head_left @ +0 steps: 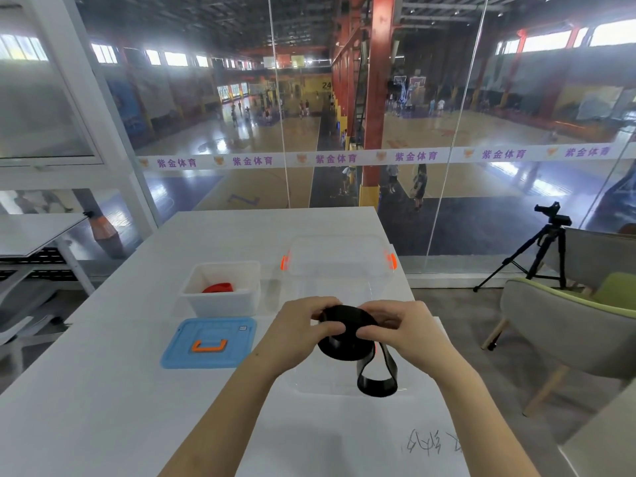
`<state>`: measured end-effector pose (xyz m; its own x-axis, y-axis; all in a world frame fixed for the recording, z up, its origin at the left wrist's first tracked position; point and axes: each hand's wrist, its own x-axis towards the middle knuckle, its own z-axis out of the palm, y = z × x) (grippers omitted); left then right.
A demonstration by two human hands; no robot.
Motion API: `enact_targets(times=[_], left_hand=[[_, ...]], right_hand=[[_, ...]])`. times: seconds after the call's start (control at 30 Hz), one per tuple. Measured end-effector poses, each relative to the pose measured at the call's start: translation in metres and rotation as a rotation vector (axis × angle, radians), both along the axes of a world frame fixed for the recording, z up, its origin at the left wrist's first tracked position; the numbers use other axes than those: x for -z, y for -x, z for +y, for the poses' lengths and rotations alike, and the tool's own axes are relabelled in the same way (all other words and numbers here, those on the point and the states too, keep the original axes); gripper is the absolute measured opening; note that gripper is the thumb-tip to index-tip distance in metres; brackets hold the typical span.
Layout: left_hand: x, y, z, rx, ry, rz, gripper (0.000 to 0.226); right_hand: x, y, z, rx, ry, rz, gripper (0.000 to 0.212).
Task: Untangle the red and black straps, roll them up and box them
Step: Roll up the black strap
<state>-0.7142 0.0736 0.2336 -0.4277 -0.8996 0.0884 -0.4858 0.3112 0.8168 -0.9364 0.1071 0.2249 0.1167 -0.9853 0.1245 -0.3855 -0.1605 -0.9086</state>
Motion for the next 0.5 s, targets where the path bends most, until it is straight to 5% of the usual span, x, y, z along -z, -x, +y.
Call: enact_targets(times=[0.2,0.37,0.5], left_hand=[[0.000,-0.004,0.003,-0.075,-0.211,0.430,0.026],[0.004,-0.016,-0.012,-0.038,-0.172,0.190,0.026],[0.002,-0.010,-0.015,-0.046,-0.052,-0.086,0.049]], right_hand=[[0.003,0.009,-0.004,0.091,0.009,-0.082,0.034],[0.004,0.010,-0.005,0.084,-0.018,-0.015,0.026],[0.004,0.002,-0.010,0.040,-0.011,0.136,0.020]])
